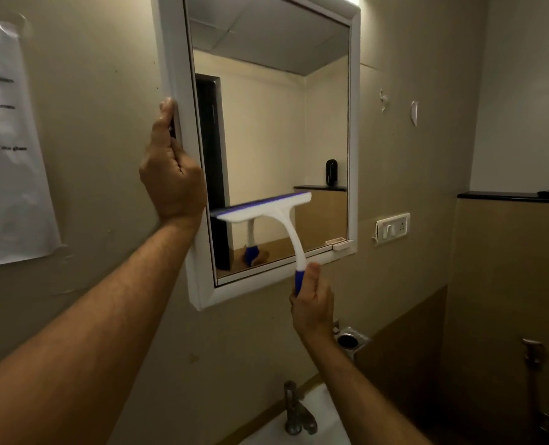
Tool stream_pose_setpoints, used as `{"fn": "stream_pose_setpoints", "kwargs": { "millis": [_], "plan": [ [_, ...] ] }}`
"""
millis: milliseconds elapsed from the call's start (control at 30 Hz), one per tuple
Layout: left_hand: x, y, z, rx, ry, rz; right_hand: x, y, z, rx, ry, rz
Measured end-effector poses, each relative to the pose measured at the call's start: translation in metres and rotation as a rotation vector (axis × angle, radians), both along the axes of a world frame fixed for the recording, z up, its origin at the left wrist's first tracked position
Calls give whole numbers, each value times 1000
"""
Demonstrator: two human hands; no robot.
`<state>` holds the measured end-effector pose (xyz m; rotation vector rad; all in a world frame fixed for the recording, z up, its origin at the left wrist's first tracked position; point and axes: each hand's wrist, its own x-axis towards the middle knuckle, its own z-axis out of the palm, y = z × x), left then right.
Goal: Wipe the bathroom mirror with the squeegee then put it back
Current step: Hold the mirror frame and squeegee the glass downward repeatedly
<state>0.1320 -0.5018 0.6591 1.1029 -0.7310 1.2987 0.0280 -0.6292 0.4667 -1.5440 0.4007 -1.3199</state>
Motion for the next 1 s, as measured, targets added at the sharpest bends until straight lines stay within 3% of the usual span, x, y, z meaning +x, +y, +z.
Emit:
{"fn": "stream_pose_setpoints", "kwargs": {
  "millis": [167, 433, 733, 1000],
  "plan": [
    [0, 0, 2, 13, 15, 10, 9, 0, 43, -51, 14, -7],
    [-2, 1, 2, 12, 18, 37, 2, 5, -1, -30, 11, -20],
    [-1, 1, 2, 27, 28, 30, 13, 7, 66, -114, -9, -63],
    [2, 0, 2, 13, 40, 8, 3, 10, 1, -83, 35, -54]
  ]
}}
